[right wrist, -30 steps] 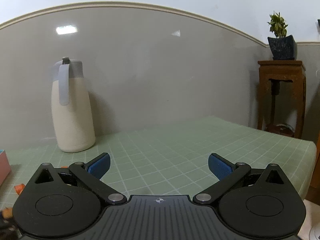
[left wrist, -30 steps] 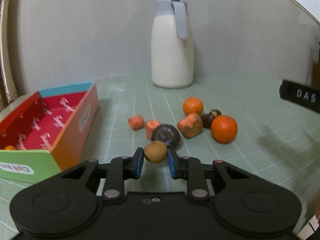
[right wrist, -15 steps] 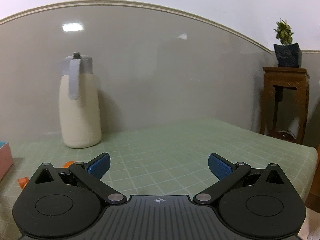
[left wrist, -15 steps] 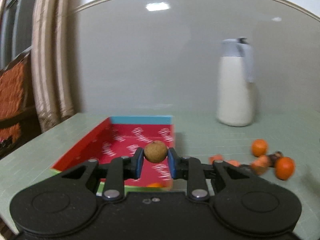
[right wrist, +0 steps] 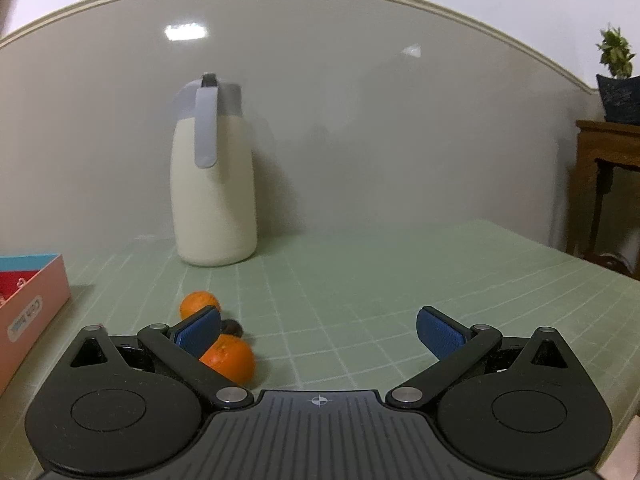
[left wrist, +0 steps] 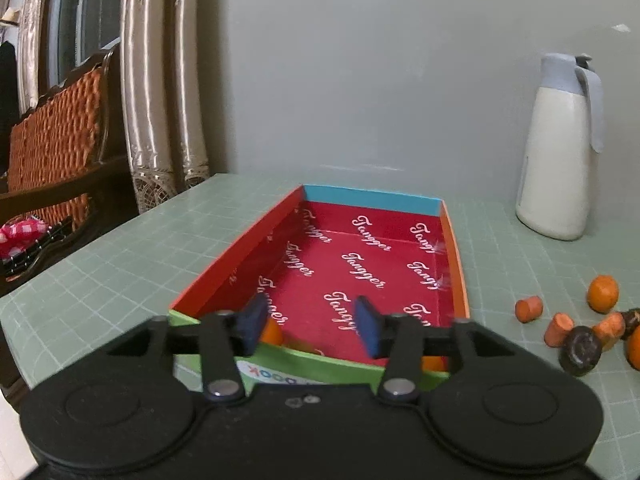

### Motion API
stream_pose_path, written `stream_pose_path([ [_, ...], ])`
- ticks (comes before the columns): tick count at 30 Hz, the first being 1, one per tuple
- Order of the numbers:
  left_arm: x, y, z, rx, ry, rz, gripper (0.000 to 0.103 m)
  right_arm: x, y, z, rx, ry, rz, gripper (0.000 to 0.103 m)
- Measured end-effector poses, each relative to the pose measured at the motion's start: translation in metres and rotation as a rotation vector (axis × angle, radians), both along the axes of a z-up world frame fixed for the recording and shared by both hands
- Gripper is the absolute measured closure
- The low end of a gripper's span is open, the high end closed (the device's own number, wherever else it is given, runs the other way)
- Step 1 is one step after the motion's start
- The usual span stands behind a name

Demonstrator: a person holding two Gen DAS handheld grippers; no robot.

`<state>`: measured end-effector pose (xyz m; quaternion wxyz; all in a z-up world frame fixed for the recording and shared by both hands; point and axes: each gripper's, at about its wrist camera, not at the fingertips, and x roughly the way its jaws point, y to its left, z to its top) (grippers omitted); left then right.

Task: Organize fruits
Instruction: 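Carry the brown nut with the left tool into the box and release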

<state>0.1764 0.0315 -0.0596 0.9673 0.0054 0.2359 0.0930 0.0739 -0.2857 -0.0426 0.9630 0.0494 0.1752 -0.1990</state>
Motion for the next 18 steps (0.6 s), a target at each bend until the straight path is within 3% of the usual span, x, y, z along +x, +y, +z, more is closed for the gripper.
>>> stream_pose_path([
  [1,-0.003,-0.002,0.001,-0.002,-0.009,0.008,0.034,0.002,0.000,0.000,0.011,0.009,0.011,0.000],
  [2,-0.006,-0.001,0.002,0.000,-0.026,0.026,0.014,0.004,0.000,-0.001,0.024,0.018,0.025,0.000],
  [3,-0.010,-0.001,0.004,0.001,-0.045,0.049,0.012,0.006,-0.001,-0.001,0.037,0.026,0.041,0.000],
  [11,-0.017,0.013,0.007,-0.055,-0.048,0.071,0.011,0.015,-0.003,-0.003,0.153,0.056,0.106,0.000],
  [18,-0.028,0.025,0.009,-0.047,-0.054,0.092,0.007,0.024,-0.003,-0.006,0.214,0.099,0.160,0.000],
])
